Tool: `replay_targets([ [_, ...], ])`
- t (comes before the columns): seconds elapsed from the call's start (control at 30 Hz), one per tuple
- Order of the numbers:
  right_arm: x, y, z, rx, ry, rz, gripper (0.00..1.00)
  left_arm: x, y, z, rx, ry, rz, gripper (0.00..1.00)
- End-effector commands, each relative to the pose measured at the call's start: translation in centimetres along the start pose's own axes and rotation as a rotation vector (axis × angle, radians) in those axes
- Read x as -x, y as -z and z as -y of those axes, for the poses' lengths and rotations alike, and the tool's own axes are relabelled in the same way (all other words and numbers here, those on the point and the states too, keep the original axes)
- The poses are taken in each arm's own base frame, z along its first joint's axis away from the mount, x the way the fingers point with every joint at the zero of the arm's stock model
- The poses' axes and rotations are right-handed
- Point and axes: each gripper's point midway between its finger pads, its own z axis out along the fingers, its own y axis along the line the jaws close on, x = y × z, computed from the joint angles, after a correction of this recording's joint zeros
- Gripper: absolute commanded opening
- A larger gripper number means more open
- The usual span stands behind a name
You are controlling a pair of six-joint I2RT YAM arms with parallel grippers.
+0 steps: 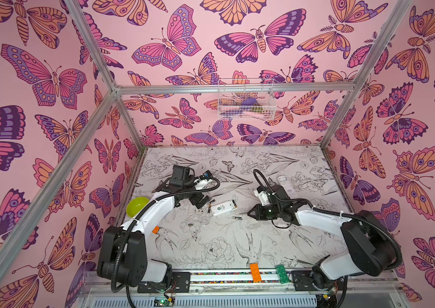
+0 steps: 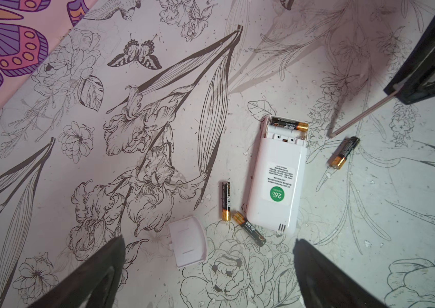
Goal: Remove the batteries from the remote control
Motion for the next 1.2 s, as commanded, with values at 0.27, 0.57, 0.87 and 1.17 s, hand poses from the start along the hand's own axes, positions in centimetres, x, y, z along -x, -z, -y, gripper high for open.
replay_targets([
  [0.27, 5.1, -3.9, -0.1, -0.024, 0.043, 0.024, 0.00, -0.6, 0.2, -0.3, 0.010, -0.014, -0.002, 1.00],
  [0.57, 7.6, -6.3, -1.8, 0.049, 0.084, 0.001, 0.00, -0.8, 0.6, -0.5, 0.018, -0.024, 0.010, 1.00],
  [0.87, 7.3, -7.1, -3.6, 0.147, 0.187, -0.088, 0.00, -1.6, 0.7, 2.1, -0.109, -0.148, 0.007, 0.99],
  [1.17, 7.2, -6.6, -5.6, 0.242, 0.224, -0.134, 0.00, -2.4, 0.8, 6.0, -0.352, -0.330, 0.031, 1.00],
])
